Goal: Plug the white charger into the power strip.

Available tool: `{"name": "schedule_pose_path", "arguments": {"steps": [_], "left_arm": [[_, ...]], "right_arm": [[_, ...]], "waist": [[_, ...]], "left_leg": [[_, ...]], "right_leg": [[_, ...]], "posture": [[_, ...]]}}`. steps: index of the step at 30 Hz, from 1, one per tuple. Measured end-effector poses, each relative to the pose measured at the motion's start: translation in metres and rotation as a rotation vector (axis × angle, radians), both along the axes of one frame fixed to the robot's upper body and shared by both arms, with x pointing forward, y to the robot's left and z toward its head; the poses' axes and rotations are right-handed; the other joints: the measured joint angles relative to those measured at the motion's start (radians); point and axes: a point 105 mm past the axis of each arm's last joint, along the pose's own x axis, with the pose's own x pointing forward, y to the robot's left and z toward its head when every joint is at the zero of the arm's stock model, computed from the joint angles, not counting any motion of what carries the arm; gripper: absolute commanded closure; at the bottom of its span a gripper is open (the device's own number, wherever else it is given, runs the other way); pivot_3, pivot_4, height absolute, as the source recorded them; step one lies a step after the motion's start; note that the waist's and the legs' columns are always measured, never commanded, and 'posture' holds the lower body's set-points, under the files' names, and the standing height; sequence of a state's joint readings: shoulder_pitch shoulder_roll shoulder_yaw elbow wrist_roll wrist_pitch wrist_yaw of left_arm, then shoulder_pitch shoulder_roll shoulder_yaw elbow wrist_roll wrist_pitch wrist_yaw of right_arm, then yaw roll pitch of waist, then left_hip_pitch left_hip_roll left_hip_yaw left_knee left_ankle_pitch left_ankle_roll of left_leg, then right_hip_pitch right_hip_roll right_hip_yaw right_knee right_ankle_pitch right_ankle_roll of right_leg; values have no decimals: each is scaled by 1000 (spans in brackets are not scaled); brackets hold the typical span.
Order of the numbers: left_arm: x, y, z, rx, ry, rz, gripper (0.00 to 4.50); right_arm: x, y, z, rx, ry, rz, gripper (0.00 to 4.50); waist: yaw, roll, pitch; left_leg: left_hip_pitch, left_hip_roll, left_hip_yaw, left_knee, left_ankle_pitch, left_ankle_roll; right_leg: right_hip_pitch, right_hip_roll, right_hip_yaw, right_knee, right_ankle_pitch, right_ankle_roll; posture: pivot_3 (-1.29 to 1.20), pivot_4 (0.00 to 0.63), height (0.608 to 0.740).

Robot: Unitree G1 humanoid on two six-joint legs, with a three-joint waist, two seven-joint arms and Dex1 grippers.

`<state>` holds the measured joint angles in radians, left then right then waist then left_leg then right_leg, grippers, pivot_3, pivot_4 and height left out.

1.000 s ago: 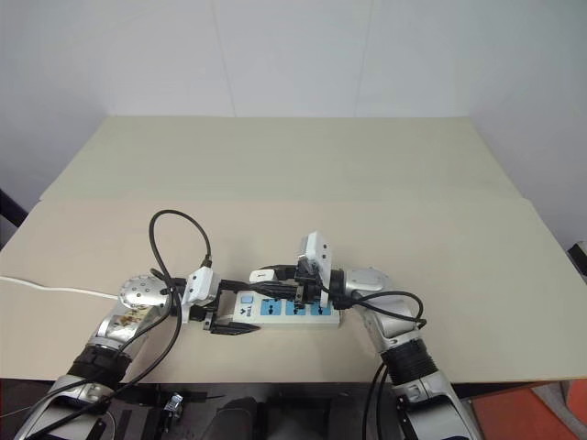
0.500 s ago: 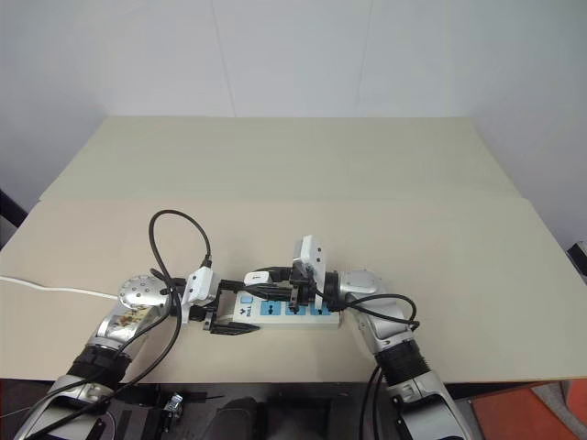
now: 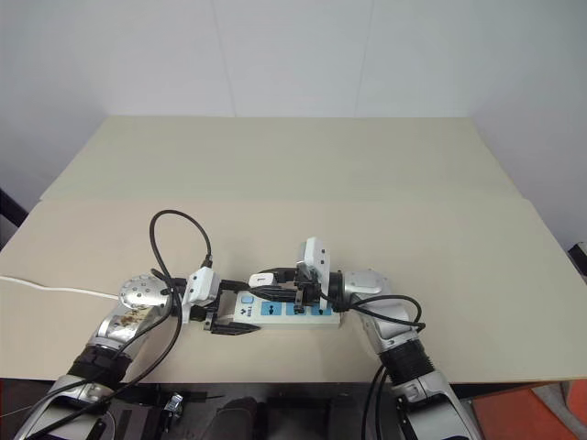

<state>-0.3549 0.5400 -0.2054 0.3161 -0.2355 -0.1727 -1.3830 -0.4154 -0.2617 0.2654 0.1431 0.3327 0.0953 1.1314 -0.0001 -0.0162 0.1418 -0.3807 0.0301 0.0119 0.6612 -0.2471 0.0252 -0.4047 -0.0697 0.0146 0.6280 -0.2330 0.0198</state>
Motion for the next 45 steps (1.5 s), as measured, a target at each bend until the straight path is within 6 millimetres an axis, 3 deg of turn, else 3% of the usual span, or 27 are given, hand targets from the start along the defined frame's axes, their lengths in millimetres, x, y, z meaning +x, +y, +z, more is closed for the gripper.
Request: {"name": "schedule_pose_path", "arguments": {"steps": [16, 45], "left_arm": [[-3, -5, -1, -3, 0, -5, 1181], [-2, -2, -2, 4, 11, 11, 1181]], "right_arm": [[-4, -16, -15, -42, -51, 1, 3386], [-3, -12, -16, -61, -37, 1, 3386]], "waist": [[3, 0, 0], [-4, 0, 0]], "left_leg": [[2, 0, 0, 0, 0, 0], [10, 1, 1, -1, 0, 0]], "right_leg": [[2, -1, 0, 0, 0, 0], [8, 0, 1, 0, -1, 0]], "posture": [[0, 150, 740], [0, 150, 740]]}}
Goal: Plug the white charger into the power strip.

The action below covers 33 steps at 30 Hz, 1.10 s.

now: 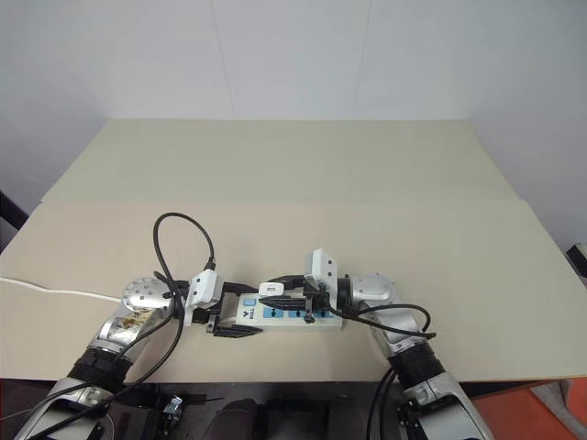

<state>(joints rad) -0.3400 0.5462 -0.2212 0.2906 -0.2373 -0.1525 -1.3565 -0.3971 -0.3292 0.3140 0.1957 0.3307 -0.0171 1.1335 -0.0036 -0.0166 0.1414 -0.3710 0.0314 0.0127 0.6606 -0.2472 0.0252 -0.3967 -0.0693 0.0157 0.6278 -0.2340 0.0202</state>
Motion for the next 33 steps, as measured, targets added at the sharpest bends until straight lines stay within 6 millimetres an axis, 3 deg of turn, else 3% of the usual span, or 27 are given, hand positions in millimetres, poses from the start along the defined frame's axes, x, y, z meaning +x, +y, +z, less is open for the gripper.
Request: {"name": "schedule_pose_path", "arguments": {"steps": [28, 33], "left_arm": [[0, 1, 0, 2, 0, 0, 1181], [0, 1, 0, 3, -1, 1, 1181]], "right_arm": [[0, 1, 1, -10, -8, 4, 3386], [4, -8, -3, -69, 4, -7, 1724]], "waist": [[-1, 0, 0], [-2, -1, -1]], "left_leg": [[0, 0, 0, -1, 0, 0], [0, 1, 0, -1, 0, 0]], "right_leg": [[0, 0, 0, 0, -1, 1], [-1, 0, 0, -1, -1, 0]], "posture": [[0, 150, 740], [0, 150, 740]]}}
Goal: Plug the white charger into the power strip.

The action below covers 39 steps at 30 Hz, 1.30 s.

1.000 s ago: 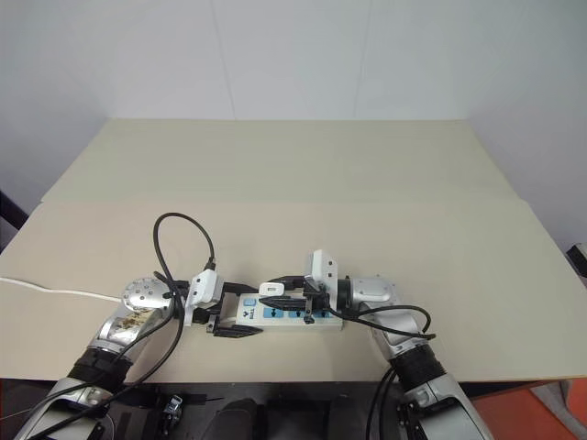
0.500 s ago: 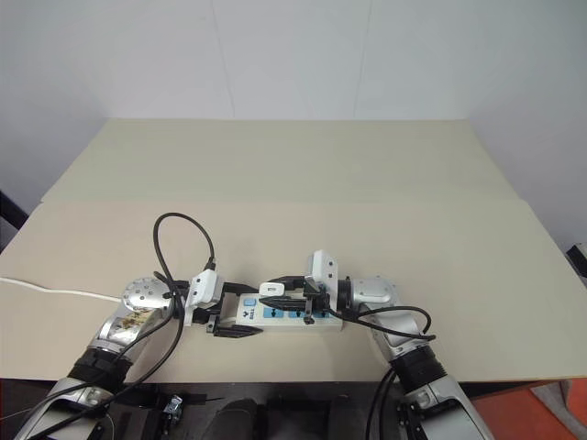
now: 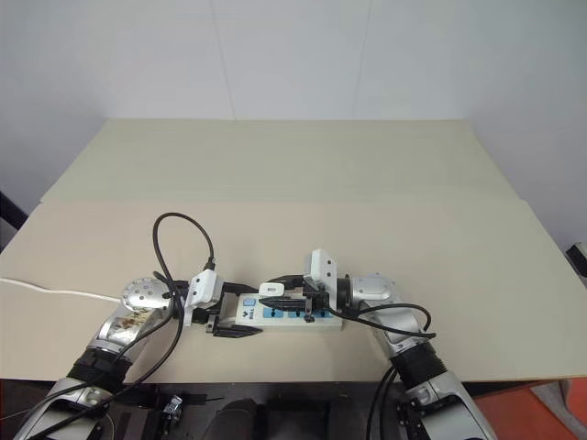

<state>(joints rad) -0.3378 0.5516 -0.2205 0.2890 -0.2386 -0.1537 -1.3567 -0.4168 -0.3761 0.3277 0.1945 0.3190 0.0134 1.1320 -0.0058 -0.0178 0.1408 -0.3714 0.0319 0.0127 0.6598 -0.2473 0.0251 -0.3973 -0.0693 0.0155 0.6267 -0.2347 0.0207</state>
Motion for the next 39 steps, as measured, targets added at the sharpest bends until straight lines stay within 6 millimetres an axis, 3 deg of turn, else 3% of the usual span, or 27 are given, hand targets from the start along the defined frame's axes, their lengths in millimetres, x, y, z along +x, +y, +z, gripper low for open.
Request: {"name": "schedule_pose_path", "arguments": {"steps": [5, 6, 8, 10, 15, 19, 26, 31, 39], "left_arm": [[0, 1, 0, 2, 0, 2, 1181], [0, 1, 0, 2, 0, 2, 1181], [0, 1, 0, 2, 1, 2, 455], [0, 4, -1, 16, 9, 8, 32], [-1, 8, 2, 21, 36, 8, 32], [-2, 8, 17, -18, 40, 0, 32], [-8, 22, 64, -88, 10, 6, 32], [-11, 31, 76, -94, -6, 28, 32], [-16, 73, 85, -16, -26, 138, 32]], "right_arm": [[2, -3, 0, -5, 5, -14, 11], [2, -3, 0, -6, 6, -14, 11], [2, -2, 0, -7, 8, -10, 0], [1, -2, 0, -10, 8, -8, 0], [2, -4, 2, -19, 4, -10, 0], [1, -8, 5, -35, -11, -10, 0], [4, -52, 17, -109, -11, -89, 0], [-3, -75, 41, -116, -66, -104, 0], [-10, -123, 66, -174, -104, -203, 0]], "waist": [[-3, -2, -1], [-3, -2, -1], [-3, -2, -1], [-3, -2, -1], [1, -2, -1], [4, -2, -1], [3, -2, 2], [0, -2, 6], [-1, -2, 12]], "left_leg": [[0, 1, 0, 0, 0, 0], [0, 0, 0, 0, 0, 0], [0, 0, 0, 0, 0, 0], [0, 0, 0, -1, 0, 0], [-2, 0, 0, -1, 0, 0], [-7, 0, 0, 0, 0, 0], [-13, 0, 0, -1, 0, 0], [-13, 0, 0, -1, 0, 0], [-13, 1, 0, -1, 0, 0]], "right_leg": [[0, 0, 0, 0, 0, 0], [0, 0, 0, 0, 0, 0], [0, 0, 0, 0, 0, 0], [-1, 0, 0, 0, 0, 0], [-2, -1, 0, -1, 0, 0], [-6, -1, 0, 0, 0, -1], [-11, 0, -1, -2, 1, -2], [-12, 1, -1, -2, 0, -1], [-12, 1, -1, -2, 0, 0]], "posture": [[0, 150, 740], [0, 150, 740], [0, 150, 740], [0, 150, 740], [0, 150, 740], [0, 150, 740], [0, 150, 740], [0, 150, 740], [0, 150, 740]]}}
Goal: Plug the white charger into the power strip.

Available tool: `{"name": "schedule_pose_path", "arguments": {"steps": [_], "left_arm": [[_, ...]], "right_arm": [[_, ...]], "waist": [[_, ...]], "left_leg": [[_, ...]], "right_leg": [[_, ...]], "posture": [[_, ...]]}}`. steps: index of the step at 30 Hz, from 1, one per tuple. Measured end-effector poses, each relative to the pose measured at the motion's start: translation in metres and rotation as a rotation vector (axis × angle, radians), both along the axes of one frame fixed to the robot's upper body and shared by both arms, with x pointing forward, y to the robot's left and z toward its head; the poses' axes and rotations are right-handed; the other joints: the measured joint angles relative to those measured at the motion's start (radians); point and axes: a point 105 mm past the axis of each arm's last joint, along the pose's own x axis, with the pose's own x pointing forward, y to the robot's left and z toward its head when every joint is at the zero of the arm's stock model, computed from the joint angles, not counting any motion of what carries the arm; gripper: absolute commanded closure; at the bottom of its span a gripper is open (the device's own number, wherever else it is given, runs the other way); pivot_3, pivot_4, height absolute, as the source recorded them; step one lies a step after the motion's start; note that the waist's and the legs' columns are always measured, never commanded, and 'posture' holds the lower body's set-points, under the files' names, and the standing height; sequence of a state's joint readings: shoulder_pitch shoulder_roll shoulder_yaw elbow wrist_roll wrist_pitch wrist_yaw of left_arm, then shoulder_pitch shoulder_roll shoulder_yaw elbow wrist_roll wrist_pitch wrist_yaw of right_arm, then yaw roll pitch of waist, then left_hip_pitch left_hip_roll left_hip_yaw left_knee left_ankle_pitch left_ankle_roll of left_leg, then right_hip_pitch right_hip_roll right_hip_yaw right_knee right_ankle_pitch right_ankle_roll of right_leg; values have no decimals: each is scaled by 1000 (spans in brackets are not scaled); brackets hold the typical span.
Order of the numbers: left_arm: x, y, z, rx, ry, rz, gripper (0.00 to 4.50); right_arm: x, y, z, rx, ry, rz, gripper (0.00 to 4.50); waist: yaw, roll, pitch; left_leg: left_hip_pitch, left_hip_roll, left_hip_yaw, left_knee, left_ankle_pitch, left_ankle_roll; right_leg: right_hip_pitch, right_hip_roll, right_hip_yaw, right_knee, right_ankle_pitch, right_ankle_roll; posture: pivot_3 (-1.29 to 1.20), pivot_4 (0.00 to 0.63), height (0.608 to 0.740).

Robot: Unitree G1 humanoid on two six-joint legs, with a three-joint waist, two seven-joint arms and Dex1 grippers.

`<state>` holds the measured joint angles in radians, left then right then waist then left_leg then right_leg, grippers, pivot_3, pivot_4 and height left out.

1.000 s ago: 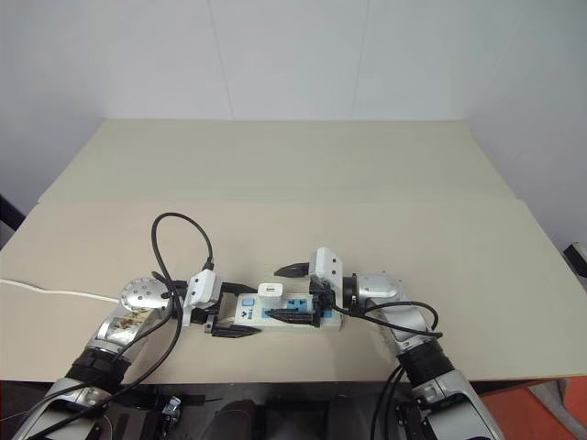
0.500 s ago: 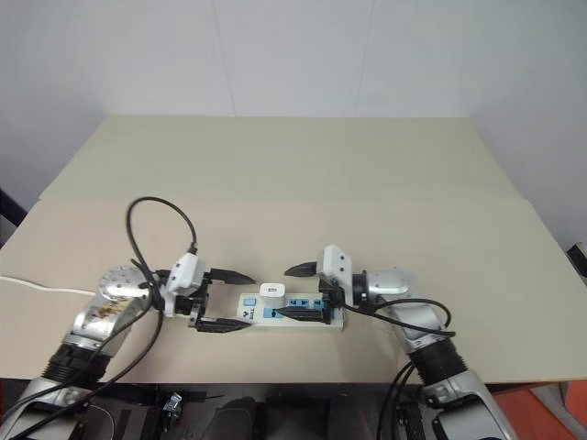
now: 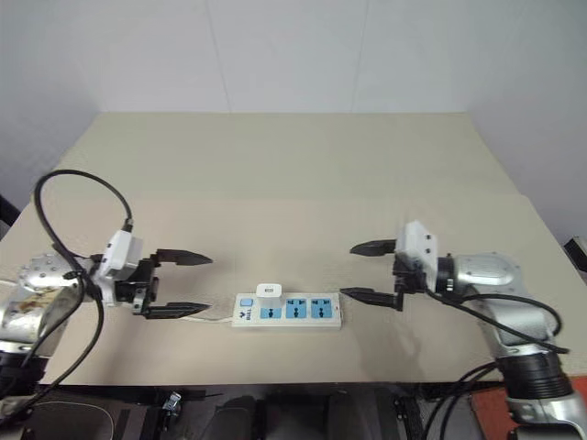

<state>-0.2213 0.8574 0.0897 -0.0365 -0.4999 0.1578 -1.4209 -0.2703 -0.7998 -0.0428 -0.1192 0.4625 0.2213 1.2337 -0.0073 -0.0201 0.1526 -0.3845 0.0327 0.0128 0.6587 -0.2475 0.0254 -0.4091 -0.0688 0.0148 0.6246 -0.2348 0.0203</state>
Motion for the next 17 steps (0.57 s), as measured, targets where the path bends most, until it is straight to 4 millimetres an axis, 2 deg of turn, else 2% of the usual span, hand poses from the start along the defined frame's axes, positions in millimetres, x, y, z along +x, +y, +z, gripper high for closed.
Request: {"name": "schedule_pose_path", "arguments": {"steps": [3, 8, 17], "left_arm": [[-5, 10, -1, 22, 18, 27, 32], [-11, 15, -1, 24, 39, 47, 32], [-14, 12, -2, 28, 44, 40, 32]], "right_arm": [[-7, -13, -2, -23, 26, -20, 0], [-13, -25, -1, -39, 42, -54, 0], [-14, -26, -2, -41, 40, -69, 0]], "waist": [[1, 0, 3], [2, 0, 6], [4, 0, 7]], "left_leg": [[0, 0, 0, 0, 0, 0], [0, 0, 0, 0, 0, 0], [0, 0, 1, 0, 0, 0]], "right_leg": [[0, 0, 0, 0, 0, 0], [0, -1, 0, 0, 0, 0], [0, 0, 0, 0, 0, 0]], "posture": [[0, 150, 740], [0, 150, 740], [0, 150, 740]]}}
